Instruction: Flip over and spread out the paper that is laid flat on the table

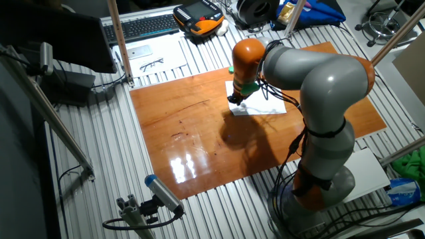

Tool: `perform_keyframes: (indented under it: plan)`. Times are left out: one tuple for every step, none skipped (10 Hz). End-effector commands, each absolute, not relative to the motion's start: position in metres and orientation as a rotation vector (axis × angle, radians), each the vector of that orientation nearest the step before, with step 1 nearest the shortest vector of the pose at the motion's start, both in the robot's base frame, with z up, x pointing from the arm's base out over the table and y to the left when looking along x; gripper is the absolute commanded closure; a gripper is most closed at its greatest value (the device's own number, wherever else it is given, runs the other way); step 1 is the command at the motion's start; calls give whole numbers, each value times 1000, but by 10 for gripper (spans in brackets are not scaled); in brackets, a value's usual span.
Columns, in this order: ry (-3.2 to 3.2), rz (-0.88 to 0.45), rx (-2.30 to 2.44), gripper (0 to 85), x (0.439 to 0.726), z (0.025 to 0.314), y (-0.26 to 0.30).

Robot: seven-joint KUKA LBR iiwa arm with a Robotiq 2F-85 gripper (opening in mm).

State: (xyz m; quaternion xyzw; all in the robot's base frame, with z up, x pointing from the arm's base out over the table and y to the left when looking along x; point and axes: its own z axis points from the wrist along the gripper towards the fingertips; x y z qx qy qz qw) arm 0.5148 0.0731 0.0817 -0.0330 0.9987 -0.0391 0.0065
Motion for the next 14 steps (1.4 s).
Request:
perform_keyframes:
  plan:
    - [3122, -130, -105, 850, 513, 77, 75]
    - [3125, -133, -105, 850, 512, 76, 77]
    - [3127, -142, -107, 850, 511, 76, 79]
    - [3127, -145, -107, 850, 510, 76, 80]
    - [3125, -149, -107, 850, 510, 76, 80]
    - [3125, -145, -93, 850, 511, 76, 79]
    - [3122, -132, -71, 850, 511, 76, 80]
    - [3121, -132, -55, 850, 511, 76, 80]
    - [3119, -127, -45, 850, 512, 76, 81]
    - [3127, -111, -42, 850, 514, 76, 83]
    - [3134, -108, -44, 850, 514, 76, 84]
    - [3132, -106, -52, 850, 515, 76, 84]
    - [3129, -101, -54, 850, 515, 76, 84]
    - [3125, -82, -45, 850, 515, 76, 84]
